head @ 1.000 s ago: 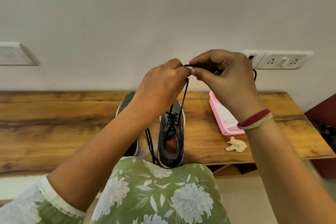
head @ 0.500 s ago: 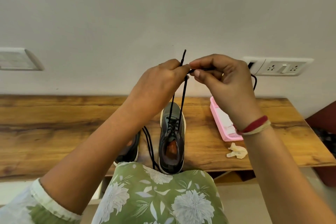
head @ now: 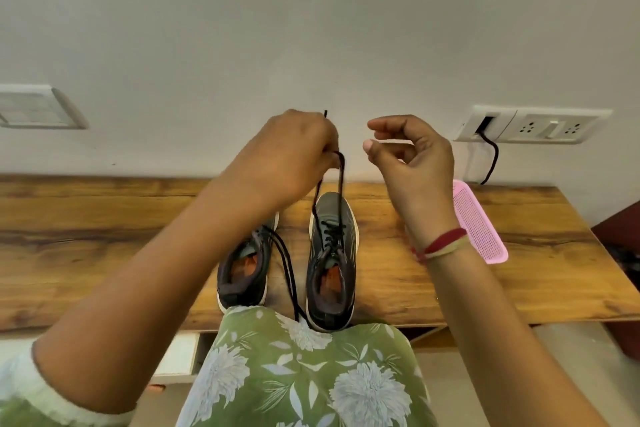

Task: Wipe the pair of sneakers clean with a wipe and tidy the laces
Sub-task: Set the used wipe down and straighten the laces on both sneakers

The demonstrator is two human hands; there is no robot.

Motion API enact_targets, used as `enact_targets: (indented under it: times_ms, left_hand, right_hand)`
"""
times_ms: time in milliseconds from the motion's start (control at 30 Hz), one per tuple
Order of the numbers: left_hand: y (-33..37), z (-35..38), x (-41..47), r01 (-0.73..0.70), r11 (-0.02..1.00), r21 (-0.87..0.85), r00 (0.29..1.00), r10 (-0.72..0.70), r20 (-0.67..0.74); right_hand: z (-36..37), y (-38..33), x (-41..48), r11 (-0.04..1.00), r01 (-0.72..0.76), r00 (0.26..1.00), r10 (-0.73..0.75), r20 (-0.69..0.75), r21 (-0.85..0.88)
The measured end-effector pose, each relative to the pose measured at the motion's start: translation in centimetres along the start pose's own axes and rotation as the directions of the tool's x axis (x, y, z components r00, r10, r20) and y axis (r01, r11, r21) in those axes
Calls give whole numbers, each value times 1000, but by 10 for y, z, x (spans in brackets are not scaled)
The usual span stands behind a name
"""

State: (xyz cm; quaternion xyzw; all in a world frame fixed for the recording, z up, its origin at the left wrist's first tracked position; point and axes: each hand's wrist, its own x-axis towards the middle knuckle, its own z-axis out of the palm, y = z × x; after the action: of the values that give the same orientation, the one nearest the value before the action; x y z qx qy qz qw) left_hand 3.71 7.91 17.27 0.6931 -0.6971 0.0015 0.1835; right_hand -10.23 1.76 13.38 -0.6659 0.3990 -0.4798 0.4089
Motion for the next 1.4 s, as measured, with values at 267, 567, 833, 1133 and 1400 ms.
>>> enact_targets:
  times_ms: [267,567,833,1133,1400]
  left_hand:
    - [-23,-10,1,456,466,-759,880,-109,462]
    - [-17,-6,1,409,442,-798,890,0,456]
    - [-19,3,3,380,375,-845,920,-59,388]
    - [-56,13,-8,357,620,-699,933,-282,226]
    - [-141,51,-61,579,662,-477,803,-563,193]
  right_hand:
    - [4,-9,-43,987,143,989,-146,29,77]
    - [-6,-3,-37,937,327,944,-319,83,-122]
    - [-16,3,-20,886,404,914,-381,138,-227]
    - [-40,38,-6,960,144,989,-145,17,-238]
    - [-77,117,9,940,-187,978,150,-147,-285]
